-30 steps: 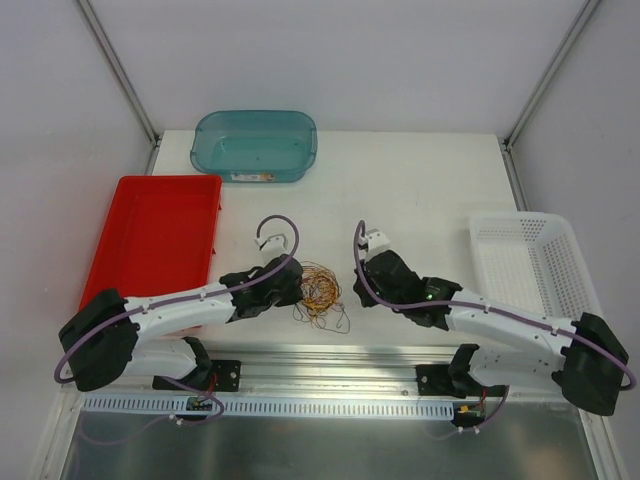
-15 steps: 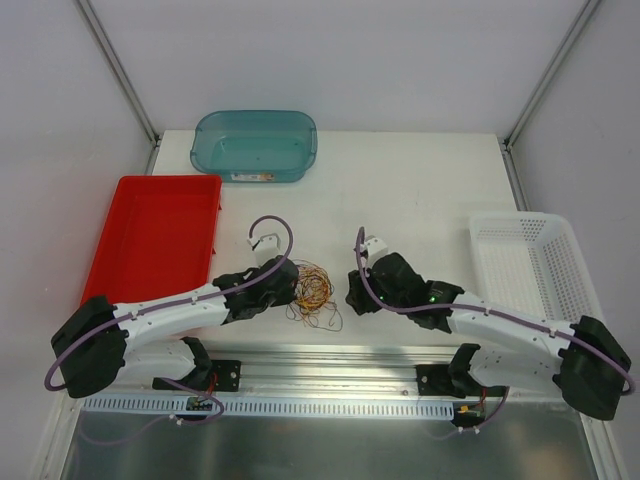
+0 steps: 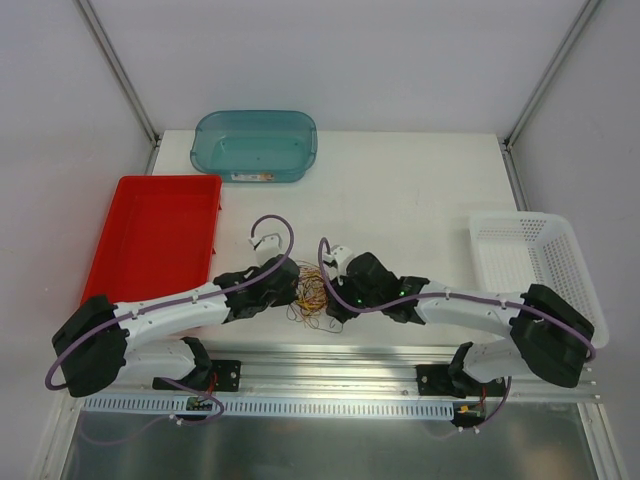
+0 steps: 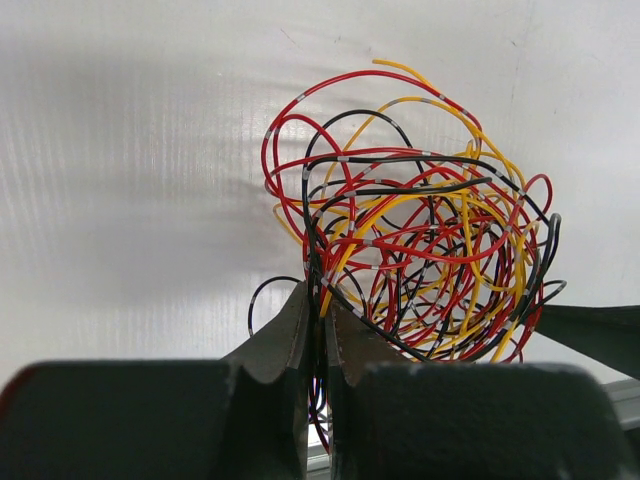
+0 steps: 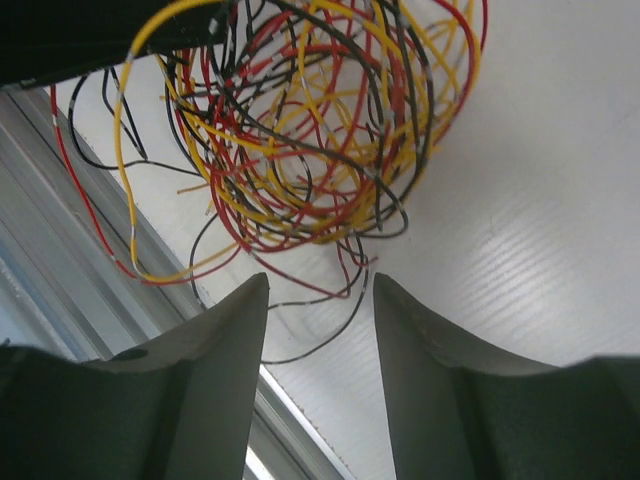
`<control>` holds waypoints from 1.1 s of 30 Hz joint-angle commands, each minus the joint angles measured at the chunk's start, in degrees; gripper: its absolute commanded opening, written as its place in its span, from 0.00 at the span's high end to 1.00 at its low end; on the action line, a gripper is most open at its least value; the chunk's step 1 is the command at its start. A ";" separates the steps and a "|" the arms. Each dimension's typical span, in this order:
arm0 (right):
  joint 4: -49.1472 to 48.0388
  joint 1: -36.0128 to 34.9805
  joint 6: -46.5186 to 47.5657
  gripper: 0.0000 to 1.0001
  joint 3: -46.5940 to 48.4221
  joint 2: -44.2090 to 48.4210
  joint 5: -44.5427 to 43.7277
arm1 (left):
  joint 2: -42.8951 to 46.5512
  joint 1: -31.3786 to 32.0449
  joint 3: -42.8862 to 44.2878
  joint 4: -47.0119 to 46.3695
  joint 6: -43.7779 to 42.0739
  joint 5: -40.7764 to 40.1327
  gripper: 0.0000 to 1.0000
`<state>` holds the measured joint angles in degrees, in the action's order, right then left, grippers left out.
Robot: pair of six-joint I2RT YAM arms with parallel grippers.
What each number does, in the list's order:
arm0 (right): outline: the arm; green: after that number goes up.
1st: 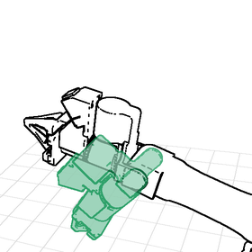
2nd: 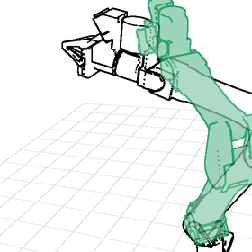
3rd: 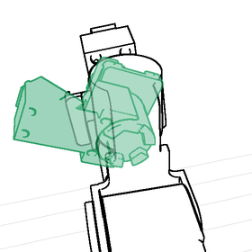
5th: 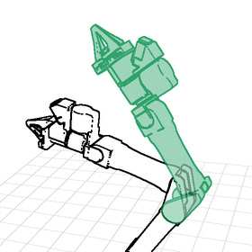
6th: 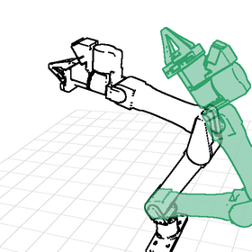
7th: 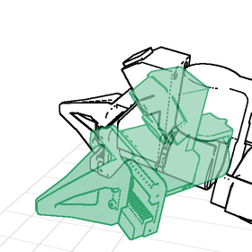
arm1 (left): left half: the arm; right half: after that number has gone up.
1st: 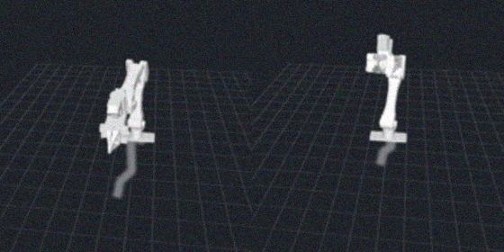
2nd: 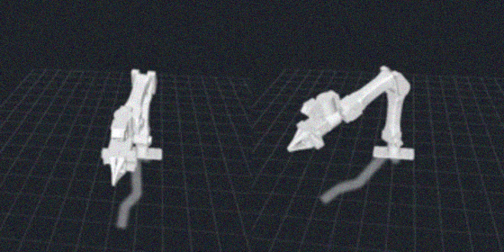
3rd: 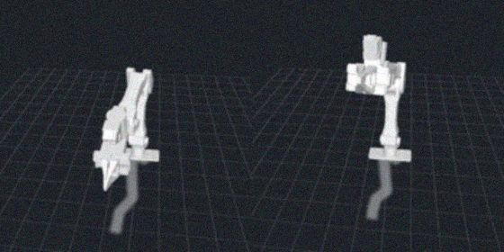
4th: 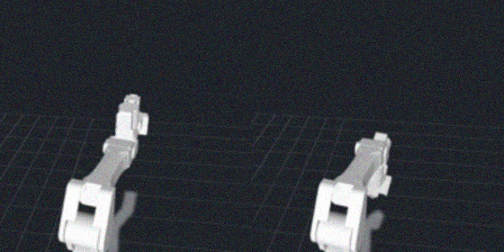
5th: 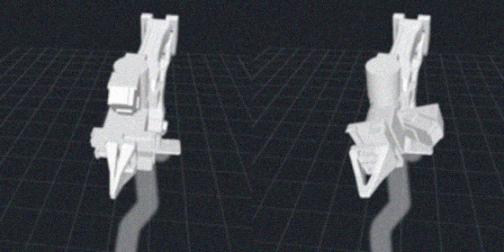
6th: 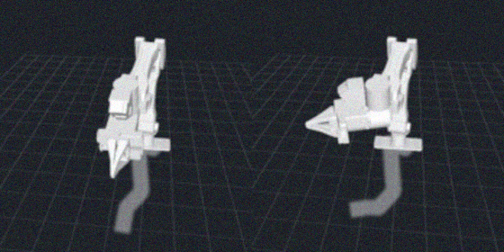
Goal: Untangle the cables
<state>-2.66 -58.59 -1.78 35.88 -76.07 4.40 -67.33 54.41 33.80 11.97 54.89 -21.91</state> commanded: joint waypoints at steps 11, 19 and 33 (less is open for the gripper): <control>1.15 -0.47 3.01 0.99 0.07 7.24 -3.96 | 0.62 -0.79 2.32 2.36 -0.66 -2.52 1.00; 22.57 3.03 4.51 0.99 4.10 31.90 -18.09 | 1.15 -6.68 -0.22 4.03 -1.02 -1.20 1.00; 46.15 12.00 13.21 0.99 37.30 43.12 -31.30 | -1.30 -16.18 -0.85 4.73 -5.76 -0.06 1.00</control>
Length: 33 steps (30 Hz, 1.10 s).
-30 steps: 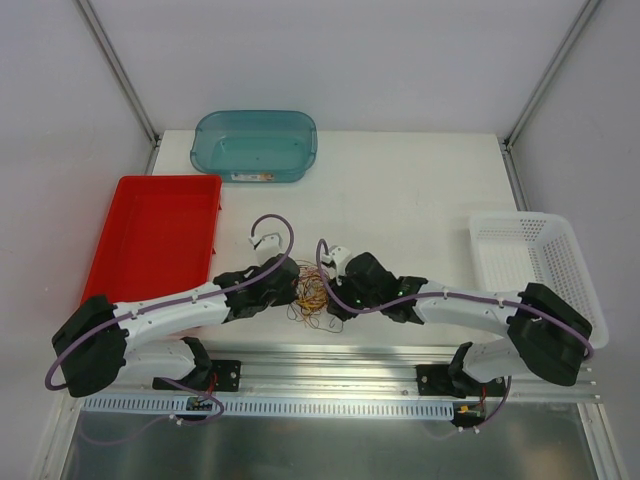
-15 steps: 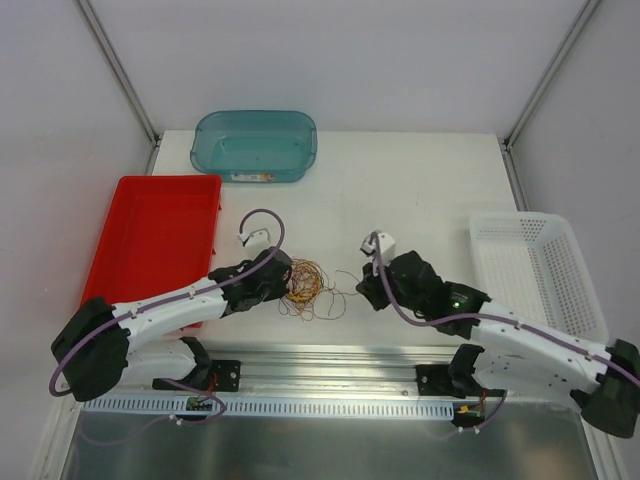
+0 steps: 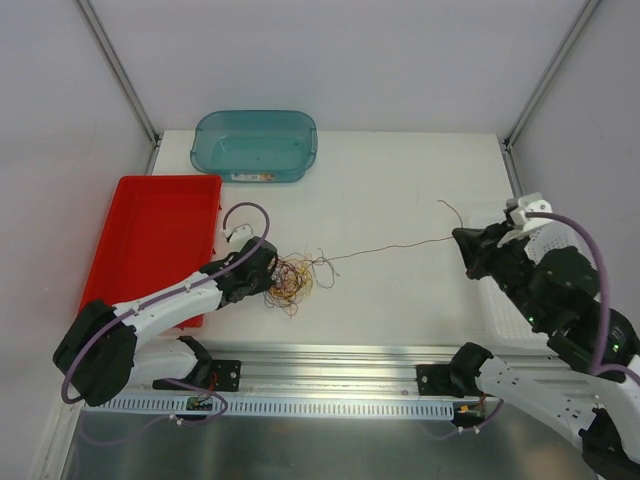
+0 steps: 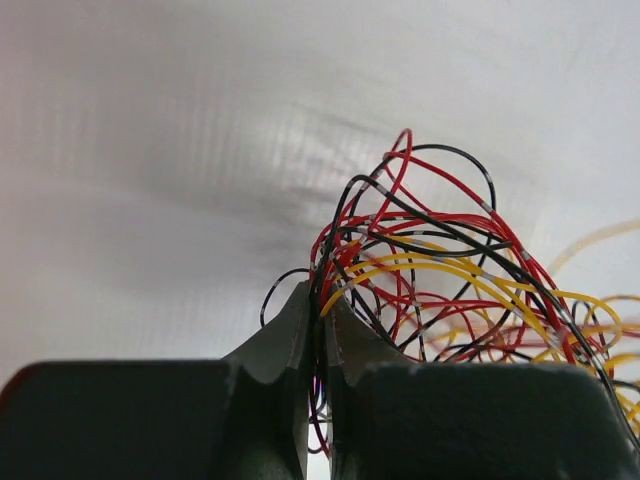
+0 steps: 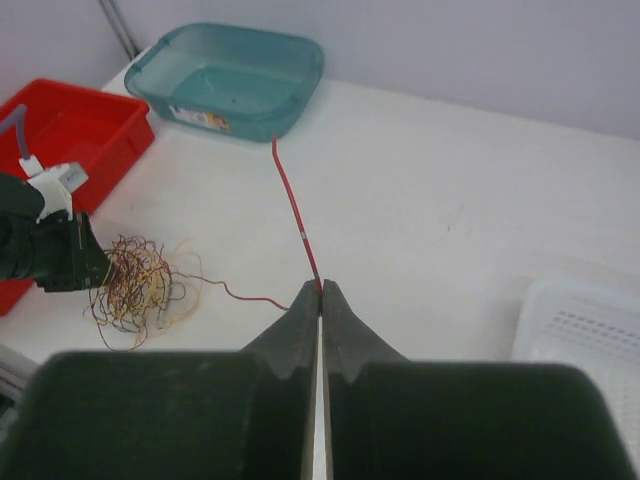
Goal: Untangle the cables
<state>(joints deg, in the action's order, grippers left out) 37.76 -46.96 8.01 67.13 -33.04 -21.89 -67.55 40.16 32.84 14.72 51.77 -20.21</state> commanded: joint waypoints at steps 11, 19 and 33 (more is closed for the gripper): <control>7.95 0.20 10.52 0.99 24.35 -4.05 -9.66 | -9.61 -5.62 3.81 2.59 -5.80 -2.38 0.99; 9.61 -1.46 12.91 0.99 32.80 -7.74 -12.48 | -8.13 -6.59 3.98 2.94 -7.73 -1.07 0.79; -1.72 5.98 -11.51 0.80 -16.85 -9.32 -4.22 | 9.44 -4.30 3.46 2.86 -8.79 13.43 0.40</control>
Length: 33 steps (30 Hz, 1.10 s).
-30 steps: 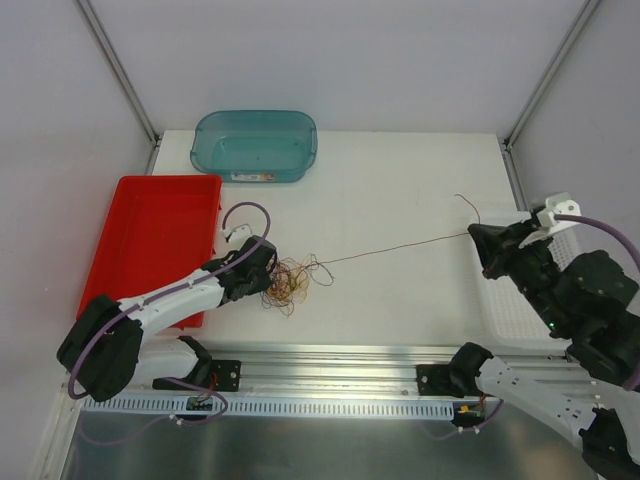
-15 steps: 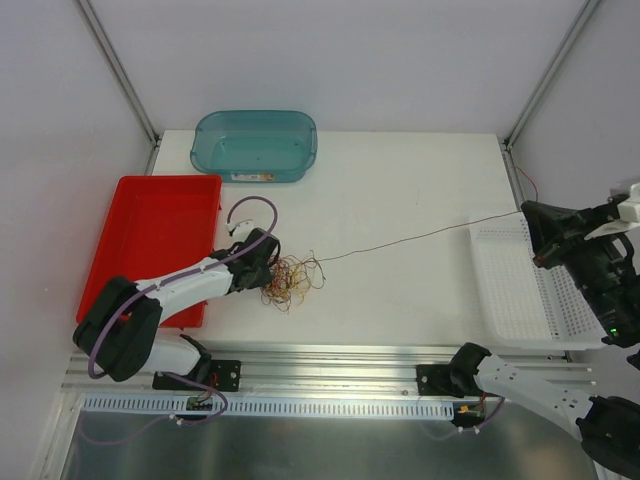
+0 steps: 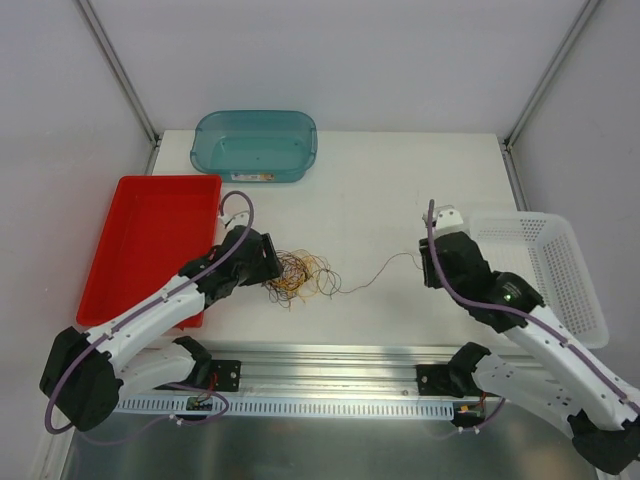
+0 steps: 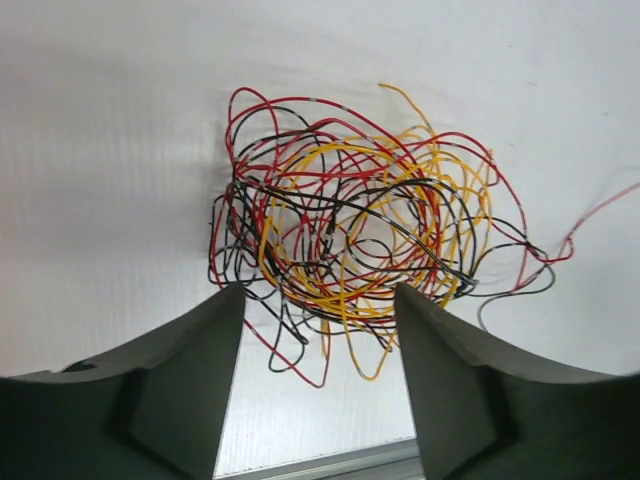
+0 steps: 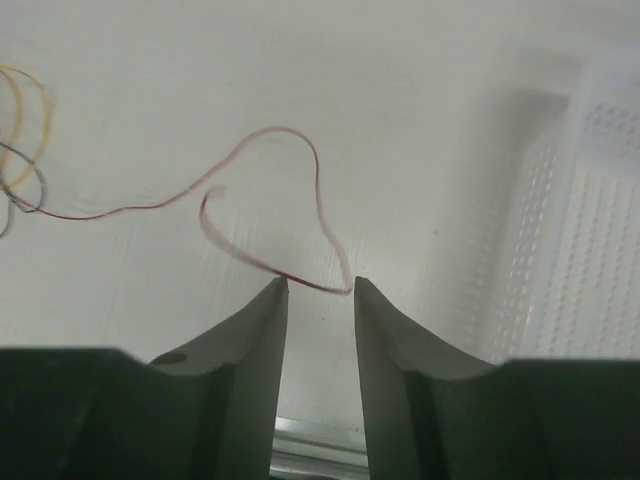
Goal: Untangle the cables
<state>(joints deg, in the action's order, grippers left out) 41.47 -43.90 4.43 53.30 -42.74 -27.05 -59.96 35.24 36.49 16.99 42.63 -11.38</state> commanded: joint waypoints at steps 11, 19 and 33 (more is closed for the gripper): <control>-13.60 2.16 -8.56 0.26 -5.75 -5.86 20.70 | 6.09 1.93 -0.11 0.67 2.01 8.12 0.21; -23.89 -4.79 -9.08 0.25 -6.72 -16.83 22.92 | 2.93 3.25 4.11 1.82 7.45 2.33 0.32; -37.33 -6.37 -11.11 0.25 -7.07 -30.19 26.61 | -10.78 7.56 11.14 2.52 14.50 -9.45 0.51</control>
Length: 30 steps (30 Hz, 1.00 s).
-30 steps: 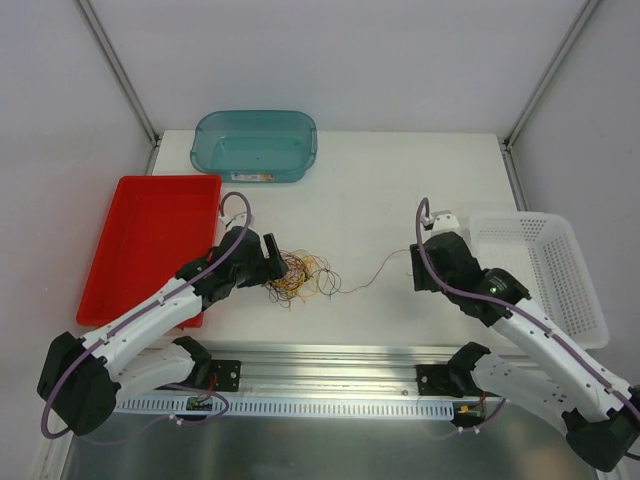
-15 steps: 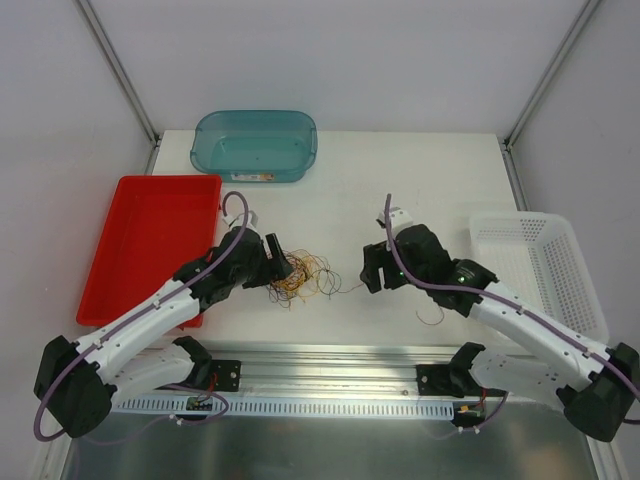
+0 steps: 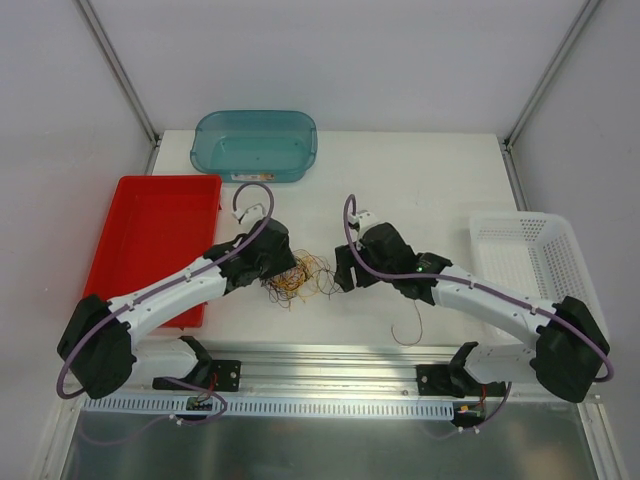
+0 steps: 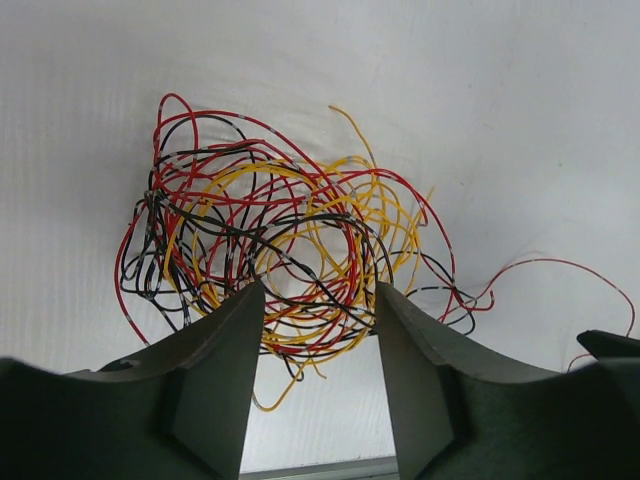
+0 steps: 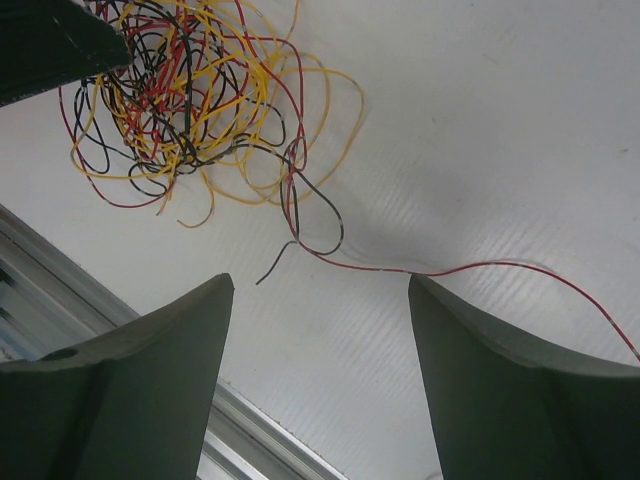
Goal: Untangle the cables
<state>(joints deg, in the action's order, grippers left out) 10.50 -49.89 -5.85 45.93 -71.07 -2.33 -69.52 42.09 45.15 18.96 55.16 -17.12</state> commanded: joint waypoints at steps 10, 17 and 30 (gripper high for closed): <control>-12.35 -0.30 -2.24 0.25 1.61 -8.55 5.84 | -1.15 1.24 2.14 0.64 0.31 -1.95 0.96; -10.77 -0.38 -3.47 0.25 5.57 -9.26 7.34 | 8.67 2.30 -3.04 0.99 -5.41 3.58 1.00; -12.96 -2.58 -7.33 0.23 16.47 -25.60 11.47 | 15.11 2.30 -2.88 1.96 -11.12 8.25 1.00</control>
<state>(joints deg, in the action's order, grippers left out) 0.03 -51.79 -10.70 59.90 -93.91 7.05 -55.05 43.92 40.45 20.36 46.70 -10.74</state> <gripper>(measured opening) 0.769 0.008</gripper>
